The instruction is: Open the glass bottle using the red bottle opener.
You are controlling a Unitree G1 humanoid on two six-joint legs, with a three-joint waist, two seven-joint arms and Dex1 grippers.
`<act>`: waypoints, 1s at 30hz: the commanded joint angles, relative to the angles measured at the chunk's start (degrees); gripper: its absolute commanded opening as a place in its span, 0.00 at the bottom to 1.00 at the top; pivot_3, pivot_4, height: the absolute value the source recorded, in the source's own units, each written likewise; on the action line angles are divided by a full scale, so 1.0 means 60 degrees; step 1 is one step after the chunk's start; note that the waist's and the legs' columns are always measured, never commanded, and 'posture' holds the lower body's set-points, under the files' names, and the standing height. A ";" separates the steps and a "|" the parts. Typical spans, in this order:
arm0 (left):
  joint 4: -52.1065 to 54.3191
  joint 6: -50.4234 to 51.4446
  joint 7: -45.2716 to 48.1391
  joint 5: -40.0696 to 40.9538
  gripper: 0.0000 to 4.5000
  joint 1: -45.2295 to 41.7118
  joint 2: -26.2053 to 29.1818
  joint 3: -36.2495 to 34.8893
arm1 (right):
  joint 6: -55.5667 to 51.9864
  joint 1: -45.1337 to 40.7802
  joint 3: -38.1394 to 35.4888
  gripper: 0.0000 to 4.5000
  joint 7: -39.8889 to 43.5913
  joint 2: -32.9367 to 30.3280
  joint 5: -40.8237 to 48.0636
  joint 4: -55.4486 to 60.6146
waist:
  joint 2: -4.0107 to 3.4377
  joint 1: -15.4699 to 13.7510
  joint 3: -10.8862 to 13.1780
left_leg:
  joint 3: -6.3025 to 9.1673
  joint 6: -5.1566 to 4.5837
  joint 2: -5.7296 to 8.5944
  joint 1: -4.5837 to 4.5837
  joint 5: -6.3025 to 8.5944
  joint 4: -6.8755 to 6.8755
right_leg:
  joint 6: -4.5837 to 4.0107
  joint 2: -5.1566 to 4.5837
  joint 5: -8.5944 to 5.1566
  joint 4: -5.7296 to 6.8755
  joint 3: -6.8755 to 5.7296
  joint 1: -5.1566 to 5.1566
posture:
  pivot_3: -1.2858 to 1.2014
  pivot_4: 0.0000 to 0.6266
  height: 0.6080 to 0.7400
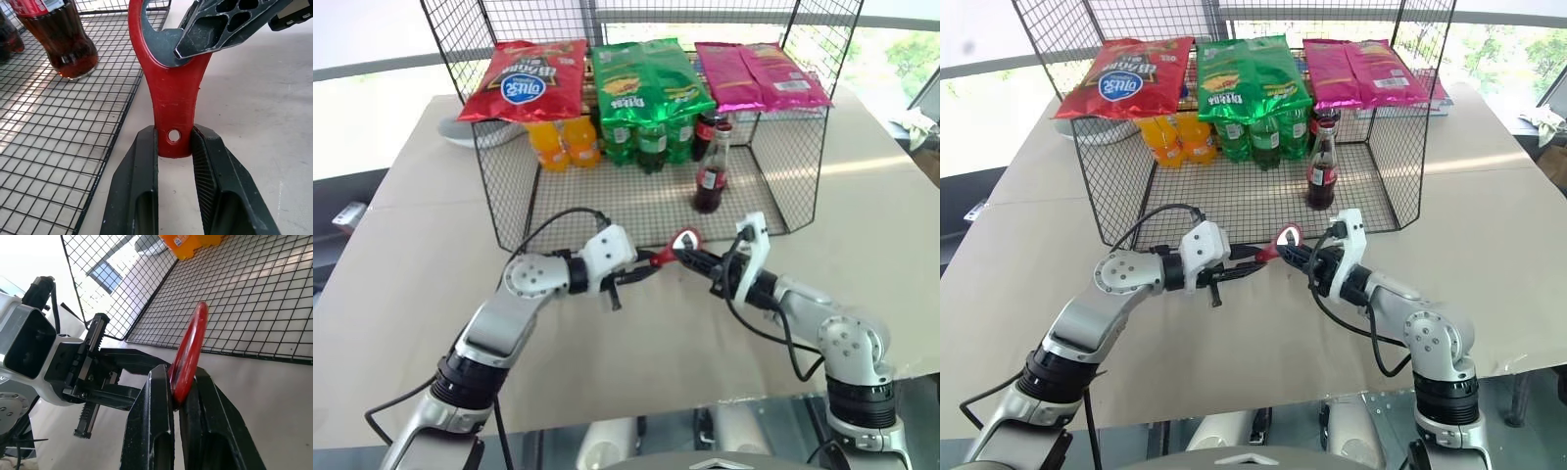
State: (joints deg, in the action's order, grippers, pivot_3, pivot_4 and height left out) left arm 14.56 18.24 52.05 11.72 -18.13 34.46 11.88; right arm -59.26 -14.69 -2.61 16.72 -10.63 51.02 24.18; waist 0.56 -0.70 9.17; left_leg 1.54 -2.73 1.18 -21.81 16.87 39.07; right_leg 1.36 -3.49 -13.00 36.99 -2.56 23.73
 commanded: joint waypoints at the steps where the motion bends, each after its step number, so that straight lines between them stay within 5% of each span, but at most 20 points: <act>1: 0.0294 -0.0274 -0.0032 0.0087 0.39 -0.0081 -0.0111 -0.0141 | 0.0019 -0.0166 -0.0066 0.00 -0.0012 -0.0151 0.0083 0.0078 | 0.0000 -0.0001 0.0000 | -0.0001 0.0000 0.0001 -0.0002 0.0000 0.0000 | 0.0000 -0.0001 0.0000 -0.0001 0.0001 0.0000 | 0.52 0.24 1.00; 13: 0.0291 -0.0370 -0.0135 0.0018 0.39 -0.0095 -0.0263 -0.0167 | -0.0182 -0.0366 -0.0148 0.00 0.0004 -0.0171 0.0429 -0.0065 | 0.0000 0.0005 0.0000 | -0.0003 -0.0002 0.0000 0.0000 0.0001 0.0000 | 0.0000 0.0001 0.0000 0.0001 0.0003 0.0001 | 0.52 0.24 1.00; 19: 0.0423 0.4215 0.0966 0.4602 0.39 -0.0751 0.0138 -0.2062 | 0.0262 -0.0203 0.0402 0.00 0.1058 -0.1125 -0.0019 0.0291 | 0.0001 0.0044 0.0001 | 0.0003 -0.0003 -0.0002 -0.0004 0.0001 0.0005 | 0.0001 0.0003 0.0000 0.0001 -0.0005 0.0001 | 0.52 0.24 1.00; 23: -0.0091 0.5498 0.1493 0.5668 0.39 -0.1290 0.0853 -0.2512 | 0.0870 -0.0157 0.0779 0.00 0.2168 -0.1991 -0.0431 0.0445 | -0.0001 0.0161 0.0002 | 0.0001 -0.0003 -0.0006 0.0006 0.0002 -0.0001 | 0.0003 0.0024 -0.0002 0.0005 -0.0001 0.0000 | 0.52 0.24 1.00; 30: -0.0447 0.6376 0.1603 0.6069 0.39 -0.2370 0.0765 -0.2007 | 0.1639 -0.0582 0.1499 0.00 0.3934 -0.3027 -0.0979 0.0390 | 0.0004 0.0213 0.0005 | -0.0004 -0.0002 -0.0005 0.0003 0.0001 0.0006 | 0.0003 0.0025 -0.0001 0.0002 0.0005 -0.0002 | 0.52 0.24 1.00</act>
State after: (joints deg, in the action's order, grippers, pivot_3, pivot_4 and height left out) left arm 10.57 56.34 61.09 47.42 -31.42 39.09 -0.81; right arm -51.09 -16.89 6.05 38.15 -28.77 45.07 24.27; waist 0.59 0.58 9.20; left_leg 1.52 -2.72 1.14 -21.79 16.86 39.10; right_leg 1.37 -3.34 -13.01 37.00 -2.52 23.72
